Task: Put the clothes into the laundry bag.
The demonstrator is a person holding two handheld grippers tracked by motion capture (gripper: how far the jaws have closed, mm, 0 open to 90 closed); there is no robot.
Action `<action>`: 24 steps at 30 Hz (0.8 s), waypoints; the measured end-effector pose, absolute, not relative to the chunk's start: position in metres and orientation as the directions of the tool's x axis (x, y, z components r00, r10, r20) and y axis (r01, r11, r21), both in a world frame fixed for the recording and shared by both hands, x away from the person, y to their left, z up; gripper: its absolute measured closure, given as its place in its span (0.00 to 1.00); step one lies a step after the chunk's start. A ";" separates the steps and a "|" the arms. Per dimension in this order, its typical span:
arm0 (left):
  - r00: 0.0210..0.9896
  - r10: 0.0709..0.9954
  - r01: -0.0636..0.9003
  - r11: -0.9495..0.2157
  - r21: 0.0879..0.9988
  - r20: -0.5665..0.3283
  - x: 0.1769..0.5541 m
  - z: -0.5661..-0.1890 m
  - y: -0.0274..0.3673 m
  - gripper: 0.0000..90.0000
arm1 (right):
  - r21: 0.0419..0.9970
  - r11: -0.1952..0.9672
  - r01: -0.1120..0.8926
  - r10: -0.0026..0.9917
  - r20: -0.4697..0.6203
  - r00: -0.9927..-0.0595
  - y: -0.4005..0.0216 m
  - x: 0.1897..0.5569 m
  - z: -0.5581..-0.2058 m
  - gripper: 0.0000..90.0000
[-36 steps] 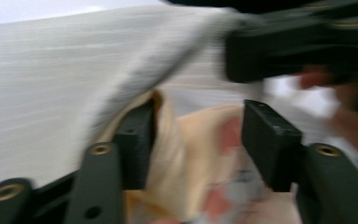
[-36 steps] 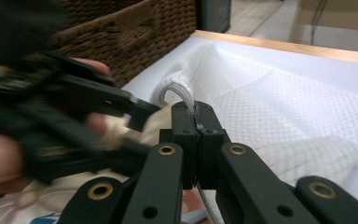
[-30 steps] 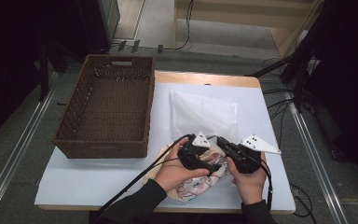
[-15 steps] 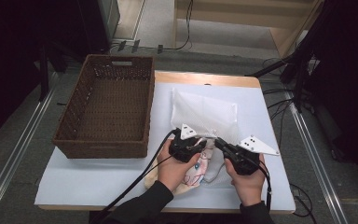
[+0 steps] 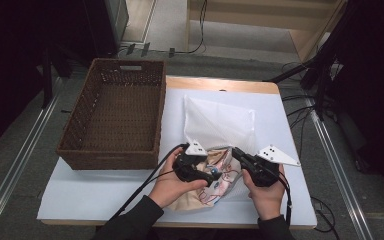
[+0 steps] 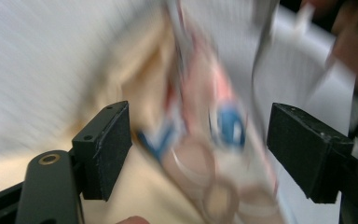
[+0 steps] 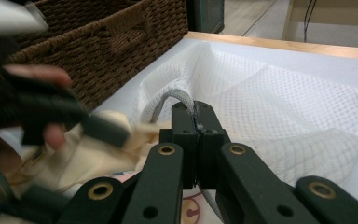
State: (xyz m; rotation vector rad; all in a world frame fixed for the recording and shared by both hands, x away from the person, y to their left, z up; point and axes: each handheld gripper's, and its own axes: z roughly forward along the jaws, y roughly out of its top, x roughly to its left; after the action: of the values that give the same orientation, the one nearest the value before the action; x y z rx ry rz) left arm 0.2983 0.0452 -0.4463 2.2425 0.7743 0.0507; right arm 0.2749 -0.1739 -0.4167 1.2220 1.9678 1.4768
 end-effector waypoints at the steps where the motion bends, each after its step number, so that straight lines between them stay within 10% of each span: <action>1: 0.818 0.556 0.497 -0.556 0.666 -0.146 0.295 -0.453 0.041 0.30 | 0.910 0.067 0.408 0.818 0.184 -0.545 -0.172 0.274 -0.417 1.00; 6: 0.794 0.572 0.538 -0.507 0.673 -0.205 0.297 -0.448 0.037 0.78 | 0.915 0.084 0.395 0.803 0.172 -0.571 -0.163 0.271 -0.415 1.00; 10: 0.766 0.604 0.546 -0.429 0.720 -0.221 0.298 -0.435 0.037 0.85 | 0.920 0.091 0.381 0.793 0.165 -0.586 -0.160 0.268 -0.411 1.00; 16: 0.699 0.665 0.543 -0.253 0.801 -0.264 0.303 -0.423 0.035 0.81 | 0.934 0.080 0.348 0.788 0.155 -0.596 -0.160 0.261 -0.399 1.00; 19: 0.715 0.643 0.608 -0.379 0.698 -0.275 0.314 -0.446 0.024 0.57 | 0.926 0.090 0.366 0.795 0.154 -0.587 -0.160 0.263 -0.403 1.00; 24: 0.771 0.608 0.460 -0.327 0.825 -0.189 0.291 -0.424 0.034 0.33 | 0.920 0.078 0.383 0.806 0.168 -0.568 -0.168 0.267 -0.409 1.00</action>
State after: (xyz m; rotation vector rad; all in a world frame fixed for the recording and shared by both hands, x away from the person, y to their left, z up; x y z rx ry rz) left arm 0.2914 0.0342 -0.4236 1.9807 0.8044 0.1895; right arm 0.2667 -0.1684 -0.4086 1.1767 1.9779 1.4911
